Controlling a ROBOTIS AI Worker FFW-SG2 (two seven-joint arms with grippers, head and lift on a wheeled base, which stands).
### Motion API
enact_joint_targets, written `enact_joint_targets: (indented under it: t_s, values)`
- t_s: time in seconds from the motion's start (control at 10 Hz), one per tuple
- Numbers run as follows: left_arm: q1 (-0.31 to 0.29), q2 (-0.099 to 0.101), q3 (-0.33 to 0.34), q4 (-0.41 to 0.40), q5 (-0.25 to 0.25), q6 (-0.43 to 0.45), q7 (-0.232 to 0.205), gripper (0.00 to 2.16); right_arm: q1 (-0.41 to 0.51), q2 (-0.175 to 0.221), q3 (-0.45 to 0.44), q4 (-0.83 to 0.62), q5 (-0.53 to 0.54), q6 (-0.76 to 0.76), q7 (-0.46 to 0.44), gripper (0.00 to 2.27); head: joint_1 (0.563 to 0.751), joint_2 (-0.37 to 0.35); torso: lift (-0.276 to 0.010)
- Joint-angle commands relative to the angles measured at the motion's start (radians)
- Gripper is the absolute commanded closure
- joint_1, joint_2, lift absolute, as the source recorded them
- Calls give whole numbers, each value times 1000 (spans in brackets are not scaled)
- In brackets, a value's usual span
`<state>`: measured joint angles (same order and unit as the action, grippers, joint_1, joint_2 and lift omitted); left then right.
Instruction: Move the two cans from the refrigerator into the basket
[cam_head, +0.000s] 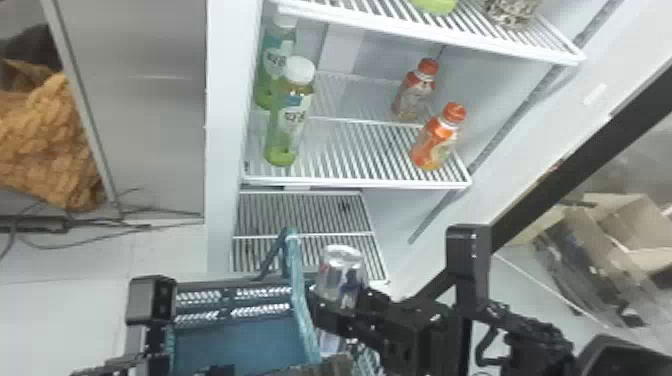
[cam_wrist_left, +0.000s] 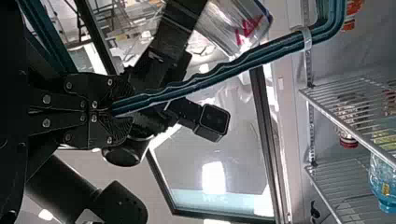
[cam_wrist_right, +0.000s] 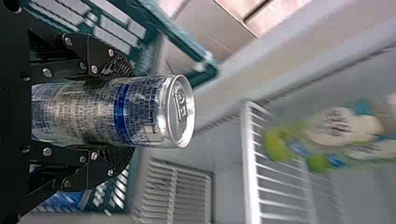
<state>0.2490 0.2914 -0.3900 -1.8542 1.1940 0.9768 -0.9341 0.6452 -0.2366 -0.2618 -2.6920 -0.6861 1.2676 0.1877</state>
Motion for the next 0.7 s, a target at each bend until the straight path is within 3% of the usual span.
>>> enact_joint_targets:
  t_s: [0.0, 0.4, 0.6]
  values:
    - [-1, 0, -1, 0, 1, 0, 0, 1190, -22, -4, -1, 13, -8, 58, 12, 731, 695, -350, -276]
    - [-4, 0, -1, 0, 1, -2, 0, 1190, -61, -7, 3, 45, 6, 161, 25, 685, 695, -350, -276]
    - [-4, 2, -1, 0, 3, -2, 0, 1190, -61, -7, 3, 30, 34, 149, 27, 446, 695, -350, -276]
